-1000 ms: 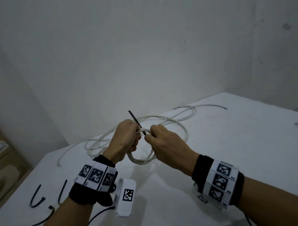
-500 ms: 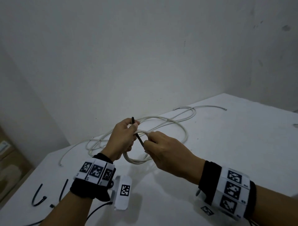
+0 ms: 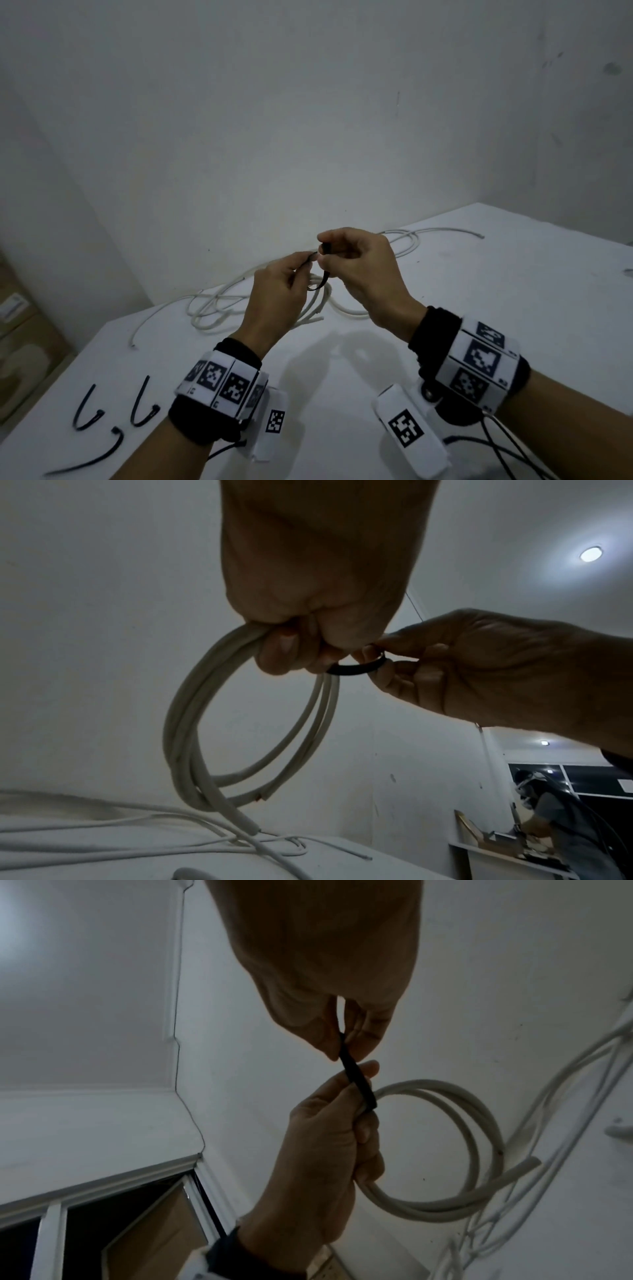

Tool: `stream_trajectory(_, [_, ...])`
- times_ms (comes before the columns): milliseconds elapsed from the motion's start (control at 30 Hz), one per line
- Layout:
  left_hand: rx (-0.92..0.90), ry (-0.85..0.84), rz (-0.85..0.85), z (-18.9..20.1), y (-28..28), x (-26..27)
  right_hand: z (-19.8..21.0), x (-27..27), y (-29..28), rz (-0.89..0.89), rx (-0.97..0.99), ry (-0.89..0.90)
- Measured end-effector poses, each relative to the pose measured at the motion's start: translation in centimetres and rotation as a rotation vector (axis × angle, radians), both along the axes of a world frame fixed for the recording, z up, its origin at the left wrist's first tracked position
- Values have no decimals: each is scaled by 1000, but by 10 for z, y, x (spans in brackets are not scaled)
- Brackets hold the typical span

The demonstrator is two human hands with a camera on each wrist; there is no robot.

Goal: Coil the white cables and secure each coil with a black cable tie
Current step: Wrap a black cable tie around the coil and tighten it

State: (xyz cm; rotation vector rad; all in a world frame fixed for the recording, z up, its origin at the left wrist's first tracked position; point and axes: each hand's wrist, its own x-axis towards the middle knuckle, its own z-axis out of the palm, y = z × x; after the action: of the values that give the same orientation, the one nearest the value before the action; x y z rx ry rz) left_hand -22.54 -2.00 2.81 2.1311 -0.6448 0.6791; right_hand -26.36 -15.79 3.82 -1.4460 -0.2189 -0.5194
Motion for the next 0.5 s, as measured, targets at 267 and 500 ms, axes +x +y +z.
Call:
stream_trajectory(267, [18, -72, -2, -1, 8, -5, 1, -10, 1, -52, -148, -2])
stream_trajectory(500, [66, -64, 10, -1, 8, -7, 0, -12, 3, -39, -186, -19])
